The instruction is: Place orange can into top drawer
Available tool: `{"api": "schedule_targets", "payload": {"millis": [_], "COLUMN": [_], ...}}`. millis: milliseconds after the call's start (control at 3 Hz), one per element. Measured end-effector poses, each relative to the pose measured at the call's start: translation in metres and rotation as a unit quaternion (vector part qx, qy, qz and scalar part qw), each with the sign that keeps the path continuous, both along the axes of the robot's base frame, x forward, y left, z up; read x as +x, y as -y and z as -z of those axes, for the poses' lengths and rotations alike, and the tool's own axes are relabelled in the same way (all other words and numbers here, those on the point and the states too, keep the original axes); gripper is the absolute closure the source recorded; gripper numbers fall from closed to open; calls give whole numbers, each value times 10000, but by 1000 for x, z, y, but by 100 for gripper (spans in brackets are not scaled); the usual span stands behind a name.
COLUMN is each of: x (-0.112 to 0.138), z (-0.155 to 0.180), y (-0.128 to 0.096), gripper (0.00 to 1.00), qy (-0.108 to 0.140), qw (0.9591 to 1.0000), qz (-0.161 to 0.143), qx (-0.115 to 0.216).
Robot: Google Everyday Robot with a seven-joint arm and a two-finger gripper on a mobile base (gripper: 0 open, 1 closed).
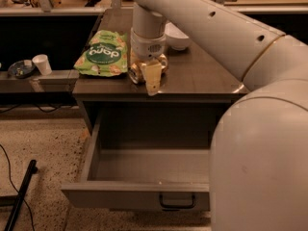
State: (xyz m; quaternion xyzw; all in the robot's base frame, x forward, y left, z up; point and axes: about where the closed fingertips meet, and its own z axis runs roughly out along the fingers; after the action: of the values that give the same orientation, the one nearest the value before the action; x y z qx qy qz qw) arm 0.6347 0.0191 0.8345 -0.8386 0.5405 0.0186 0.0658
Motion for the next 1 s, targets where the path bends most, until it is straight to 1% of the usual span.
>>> {"api": "schedule_targets", "payload": {"millis": [333,667,1000], "x": [-8,-24,-37], "z": [7,1,-29], "y": [-3,-10,2], "gripper": [50,81,100], "qy": [-97,-81,-155], "qw": [9999,9983,9867], "qz": [-69,-64,327], "qx": [112,573,1583]}}
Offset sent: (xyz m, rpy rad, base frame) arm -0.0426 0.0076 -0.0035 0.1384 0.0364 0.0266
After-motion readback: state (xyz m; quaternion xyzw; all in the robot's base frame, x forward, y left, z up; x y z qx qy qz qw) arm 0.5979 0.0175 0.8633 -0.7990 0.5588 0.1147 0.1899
